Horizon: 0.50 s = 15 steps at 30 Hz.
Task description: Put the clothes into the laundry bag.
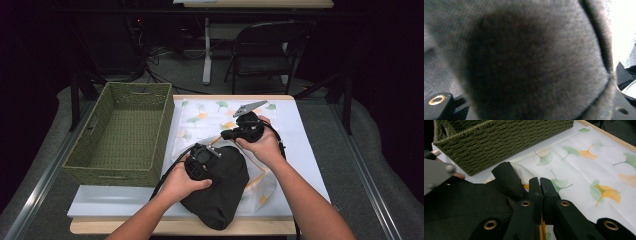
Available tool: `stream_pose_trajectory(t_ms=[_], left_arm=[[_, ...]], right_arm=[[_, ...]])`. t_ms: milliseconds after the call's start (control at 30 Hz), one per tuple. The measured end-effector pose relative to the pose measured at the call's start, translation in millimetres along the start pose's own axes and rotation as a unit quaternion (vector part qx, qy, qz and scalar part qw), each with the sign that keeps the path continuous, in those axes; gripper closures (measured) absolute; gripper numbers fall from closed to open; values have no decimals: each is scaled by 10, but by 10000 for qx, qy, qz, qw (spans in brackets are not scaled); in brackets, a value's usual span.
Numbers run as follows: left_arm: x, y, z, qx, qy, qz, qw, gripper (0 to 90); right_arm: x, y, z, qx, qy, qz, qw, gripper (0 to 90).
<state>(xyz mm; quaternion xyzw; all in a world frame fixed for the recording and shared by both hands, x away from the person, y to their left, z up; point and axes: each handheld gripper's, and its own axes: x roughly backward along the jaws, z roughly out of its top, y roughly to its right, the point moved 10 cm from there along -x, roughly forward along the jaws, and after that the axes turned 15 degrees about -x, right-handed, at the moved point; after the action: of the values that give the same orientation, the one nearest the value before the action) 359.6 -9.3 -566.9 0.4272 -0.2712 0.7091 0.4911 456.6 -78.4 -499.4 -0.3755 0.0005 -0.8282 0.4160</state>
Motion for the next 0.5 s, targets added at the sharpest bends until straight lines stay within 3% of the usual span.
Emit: stream_pose_trajectory(t_ms=[333, 500], left_arm=[[-8, -17, 8, 88, -13, -22, 10000, 494], [99, -56, 70, 44, -41, 57, 10000, 494]], right_arm=[[146, -159, 8, 203, 166, 100, 9996, 885], [180, -238, 13, 263, 265, 150, 9992, 885]])
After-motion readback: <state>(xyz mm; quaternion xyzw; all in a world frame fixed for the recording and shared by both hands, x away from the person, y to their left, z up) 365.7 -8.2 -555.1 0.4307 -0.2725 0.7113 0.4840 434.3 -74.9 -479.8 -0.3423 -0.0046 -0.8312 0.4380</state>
